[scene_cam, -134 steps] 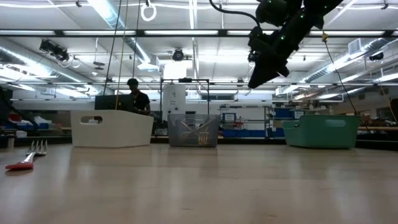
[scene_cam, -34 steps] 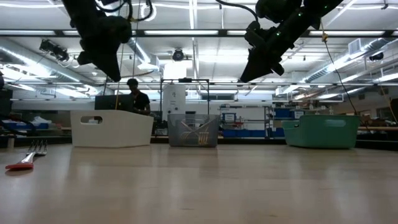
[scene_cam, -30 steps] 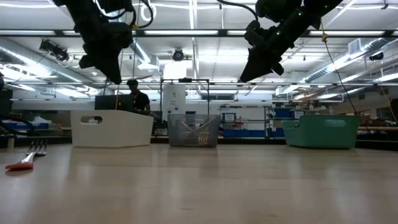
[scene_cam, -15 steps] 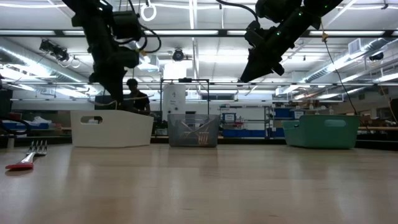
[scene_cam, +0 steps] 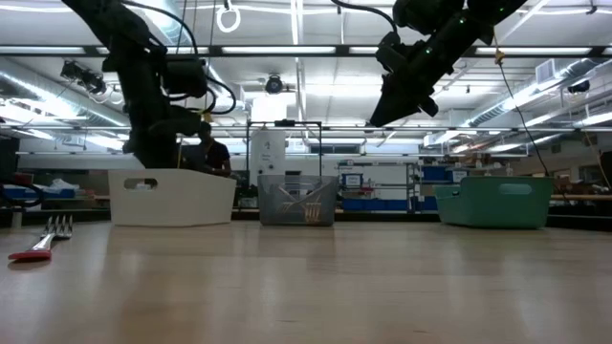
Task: Sort silverware by color (type)
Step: Put the orange fork into the white bin, then adjust the white bin
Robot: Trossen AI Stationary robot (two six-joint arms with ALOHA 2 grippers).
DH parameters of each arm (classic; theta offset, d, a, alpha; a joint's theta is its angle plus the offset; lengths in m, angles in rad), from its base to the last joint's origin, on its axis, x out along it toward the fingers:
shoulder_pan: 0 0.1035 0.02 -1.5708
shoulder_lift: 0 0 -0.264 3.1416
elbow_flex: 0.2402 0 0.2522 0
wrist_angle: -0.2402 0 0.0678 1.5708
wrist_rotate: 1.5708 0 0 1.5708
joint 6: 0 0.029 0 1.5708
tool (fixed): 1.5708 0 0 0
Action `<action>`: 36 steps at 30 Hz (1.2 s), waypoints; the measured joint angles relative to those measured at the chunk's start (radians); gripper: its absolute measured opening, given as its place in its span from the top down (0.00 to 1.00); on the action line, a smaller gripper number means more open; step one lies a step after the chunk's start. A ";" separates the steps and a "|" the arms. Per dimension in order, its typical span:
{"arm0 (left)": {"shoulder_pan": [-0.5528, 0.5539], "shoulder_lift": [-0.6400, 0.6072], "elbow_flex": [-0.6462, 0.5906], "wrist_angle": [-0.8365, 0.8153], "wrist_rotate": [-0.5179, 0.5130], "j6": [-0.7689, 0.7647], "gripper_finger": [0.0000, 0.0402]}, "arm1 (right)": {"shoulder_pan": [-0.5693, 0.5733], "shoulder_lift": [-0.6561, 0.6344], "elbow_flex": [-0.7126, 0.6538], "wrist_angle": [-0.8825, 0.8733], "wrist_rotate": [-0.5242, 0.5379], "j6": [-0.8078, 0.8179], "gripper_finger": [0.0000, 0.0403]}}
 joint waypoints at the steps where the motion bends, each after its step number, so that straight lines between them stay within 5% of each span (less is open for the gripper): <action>1: 0.000 0.000 -0.007 0.017 0.002 0.003 0.98 | 0.002 0.000 0.000 0.000 0.000 0.000 0.81; 14: -0.001 0.000 -0.126 0.196 -0.011 0.001 0.97 | 0.006 0.000 0.000 0.001 0.003 0.001 0.81; 36: -0.005 -0.001 -0.090 0.172 -0.005 -0.034 0.66 | 0.006 0.000 0.000 -0.005 -0.001 0.002 0.81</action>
